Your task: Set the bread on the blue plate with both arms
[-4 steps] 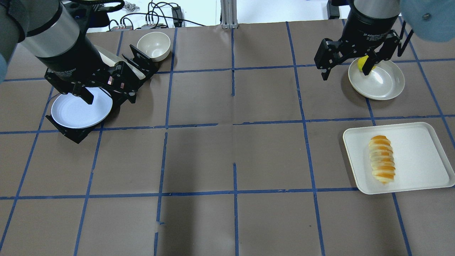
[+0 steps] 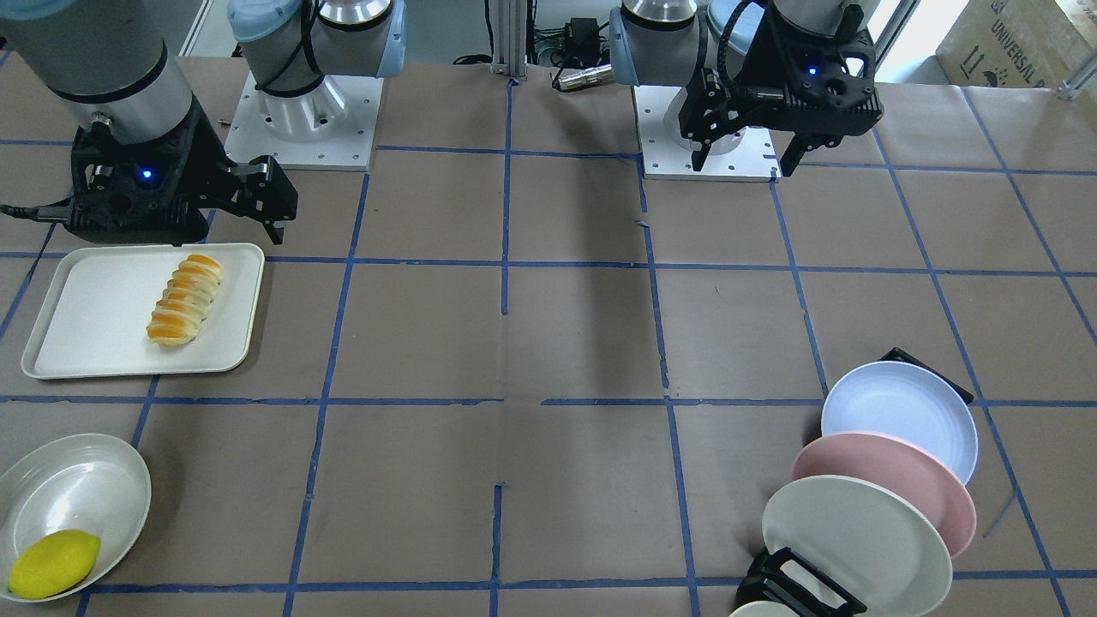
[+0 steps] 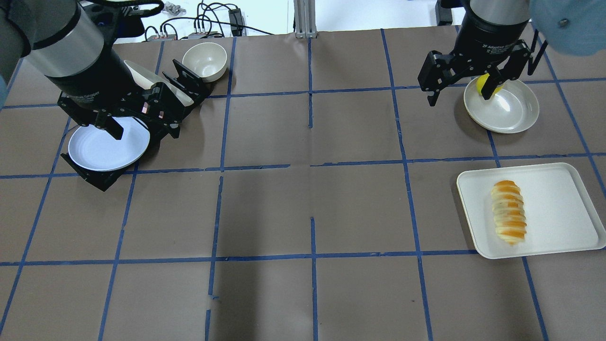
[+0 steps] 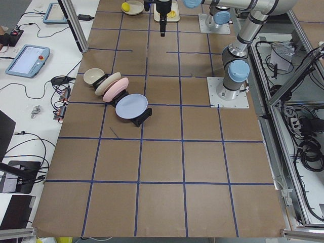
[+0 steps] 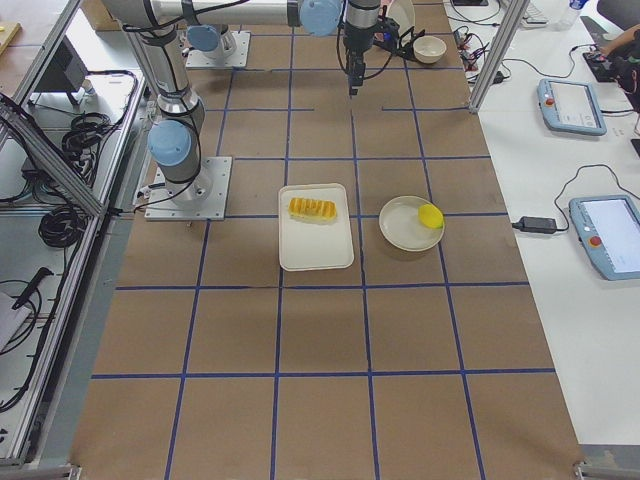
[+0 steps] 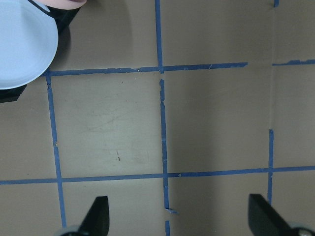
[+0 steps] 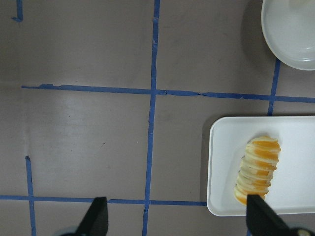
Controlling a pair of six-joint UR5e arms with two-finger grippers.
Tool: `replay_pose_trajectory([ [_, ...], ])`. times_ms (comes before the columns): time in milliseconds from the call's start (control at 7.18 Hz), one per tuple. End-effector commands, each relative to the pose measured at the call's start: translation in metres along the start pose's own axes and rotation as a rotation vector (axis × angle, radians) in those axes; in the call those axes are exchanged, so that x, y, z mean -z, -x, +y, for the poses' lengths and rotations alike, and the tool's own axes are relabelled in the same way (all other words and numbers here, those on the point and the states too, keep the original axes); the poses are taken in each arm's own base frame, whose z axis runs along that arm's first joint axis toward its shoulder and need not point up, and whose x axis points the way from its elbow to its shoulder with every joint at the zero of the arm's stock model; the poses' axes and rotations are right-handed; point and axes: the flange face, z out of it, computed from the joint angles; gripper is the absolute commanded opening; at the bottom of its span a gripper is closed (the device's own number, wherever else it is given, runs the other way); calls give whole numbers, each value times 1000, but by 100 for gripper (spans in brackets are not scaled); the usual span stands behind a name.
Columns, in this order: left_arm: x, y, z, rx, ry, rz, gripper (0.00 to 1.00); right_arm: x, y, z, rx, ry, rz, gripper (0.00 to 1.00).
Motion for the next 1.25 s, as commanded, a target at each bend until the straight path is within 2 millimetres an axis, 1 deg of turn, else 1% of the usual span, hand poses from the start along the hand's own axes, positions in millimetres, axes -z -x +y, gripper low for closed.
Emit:
replay_pose_trajectory([
  [0, -13, 72, -27, 66, 30, 6, 100, -1, 0, 0, 0, 2, 0, 100],
  [139, -19, 134, -33, 94, 41, 14, 100, -1, 0, -1, 0, 1, 0, 100],
  [278, -36, 185, -40, 120, 69, 30, 100, -3, 0, 0, -1, 8, -2, 100],
  [418, -54, 226, -53, 90, 95, 50, 100, -7, -1, 0, -3, 11, -1, 100],
  [557, -70, 273, -71, 73, 114, 70, 100, -8, 0, 0, -28, 14, 0, 100],
  [696, -100, 336, -98, 45, 128, 99, 100, -17, -8, -3, -83, 33, -1, 100],
  [835, -125, 370, -133, 44, 137, 115, 100, -42, -51, -17, -157, 43, -11, 98],
  [975, -154, 392, -168, 19, 149, 130, 100, -84, -124, -23, -235, 51, -26, 98],
  [1114, -195, 409, -191, -36, 179, 158, 100, -133, -180, -13, -201, 33, -38, 97],
])
